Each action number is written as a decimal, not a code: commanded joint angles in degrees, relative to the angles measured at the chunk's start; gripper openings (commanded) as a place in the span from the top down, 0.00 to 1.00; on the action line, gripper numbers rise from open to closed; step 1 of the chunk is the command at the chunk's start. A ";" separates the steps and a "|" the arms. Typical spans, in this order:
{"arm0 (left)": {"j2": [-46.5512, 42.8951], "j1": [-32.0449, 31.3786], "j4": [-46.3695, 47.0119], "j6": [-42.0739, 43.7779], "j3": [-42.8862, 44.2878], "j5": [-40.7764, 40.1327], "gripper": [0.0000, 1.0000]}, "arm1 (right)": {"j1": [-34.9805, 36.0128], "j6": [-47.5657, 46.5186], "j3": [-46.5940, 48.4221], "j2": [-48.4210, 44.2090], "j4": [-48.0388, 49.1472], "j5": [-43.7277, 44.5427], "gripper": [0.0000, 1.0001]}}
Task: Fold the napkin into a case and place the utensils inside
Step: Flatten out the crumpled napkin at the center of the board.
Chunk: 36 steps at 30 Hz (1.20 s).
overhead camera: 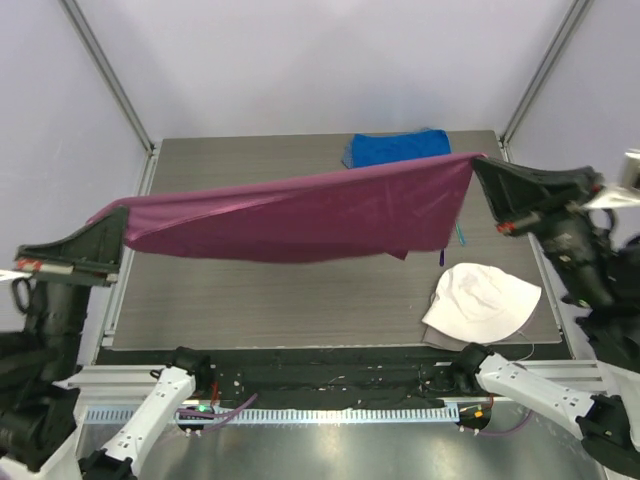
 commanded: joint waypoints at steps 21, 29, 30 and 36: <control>55.59 14.95 23.71 -1.35 -21.07 -2.46 1.00 | -19.98 0.76 15.52 74.41 8.41 -2.25 0.99; 74.76 22.15 28.47 -2.84 -13.16 4.93 0.99 | -20.94 -0.02 37.15 96.55 6.83 -9.99 0.99; 77.99 22.51 27.77 -2.67 -10.36 5.89 0.97 | -21.03 0.06 38.66 98.06 6.83 -9.99 0.99; 80.58 24.36 24.35 -0.82 -5.77 4.07 0.49 | -23.32 5.42 49.91 103.61 3.59 -12.72 0.58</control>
